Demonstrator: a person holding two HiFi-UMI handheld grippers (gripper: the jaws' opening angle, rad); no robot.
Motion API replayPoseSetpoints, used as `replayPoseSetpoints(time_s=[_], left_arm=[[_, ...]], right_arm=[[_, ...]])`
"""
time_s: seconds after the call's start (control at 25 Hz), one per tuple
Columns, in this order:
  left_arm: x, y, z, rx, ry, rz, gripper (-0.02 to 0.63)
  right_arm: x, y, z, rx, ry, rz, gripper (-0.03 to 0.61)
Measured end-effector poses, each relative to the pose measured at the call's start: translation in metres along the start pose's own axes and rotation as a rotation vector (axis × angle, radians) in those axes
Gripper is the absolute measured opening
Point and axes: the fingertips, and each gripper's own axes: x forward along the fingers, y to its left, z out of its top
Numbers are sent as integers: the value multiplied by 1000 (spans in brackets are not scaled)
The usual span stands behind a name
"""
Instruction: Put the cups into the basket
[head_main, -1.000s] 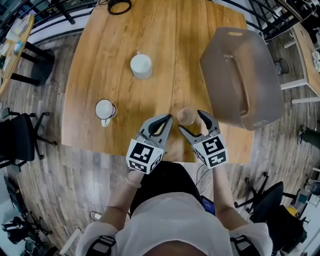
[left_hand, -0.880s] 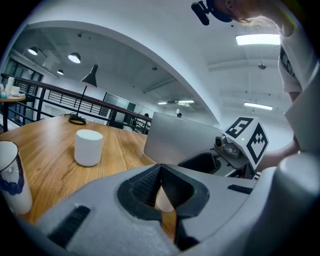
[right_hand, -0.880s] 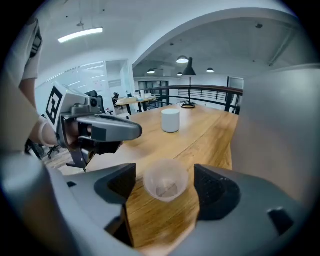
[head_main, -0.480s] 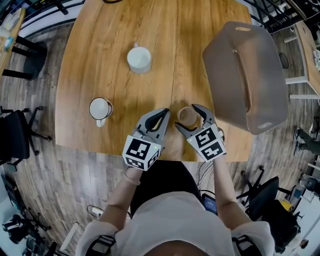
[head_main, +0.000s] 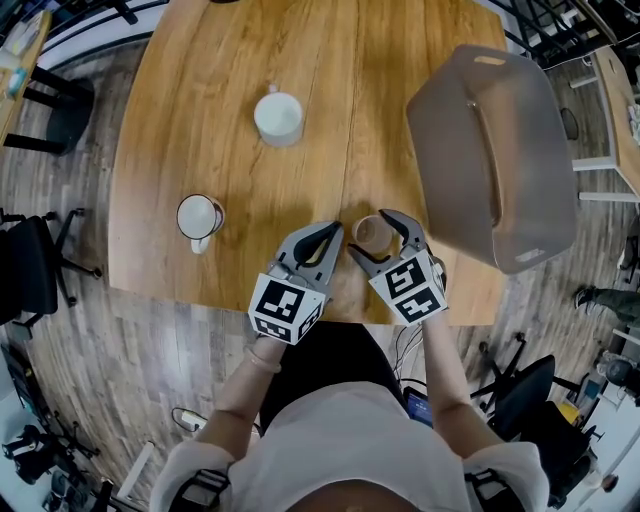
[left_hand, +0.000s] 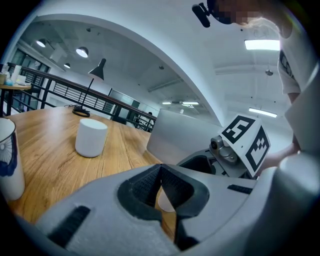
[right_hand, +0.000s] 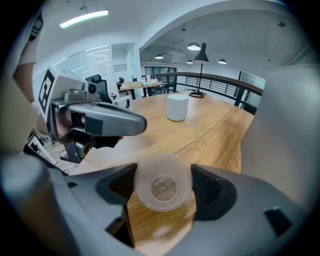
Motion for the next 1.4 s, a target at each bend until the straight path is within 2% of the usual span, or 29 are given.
replayPoseSetpoints(time_s=[0.32, 0.84, 1.08, 1.2, 1.4], left_arm=[[1, -5, 0, -4, 0, -5, 6], [-9, -33, 21, 35, -10, -30, 6], [-8, -53, 29, 35, 1, -39, 6], [-5, -63, 39, 38, -7, -38, 6], [-1, -81, 71, 53, -45, -53, 6]], right_arm=[[-7, 1, 8, 52, -54, 5, 341], [-51, 13, 24, 39, -99, -24, 341], [-81, 14, 33, -7, -106, -39, 341], [-102, 13, 39, -21, -131, -28, 341], [-145, 3, 59, 10, -202, -30, 341]])
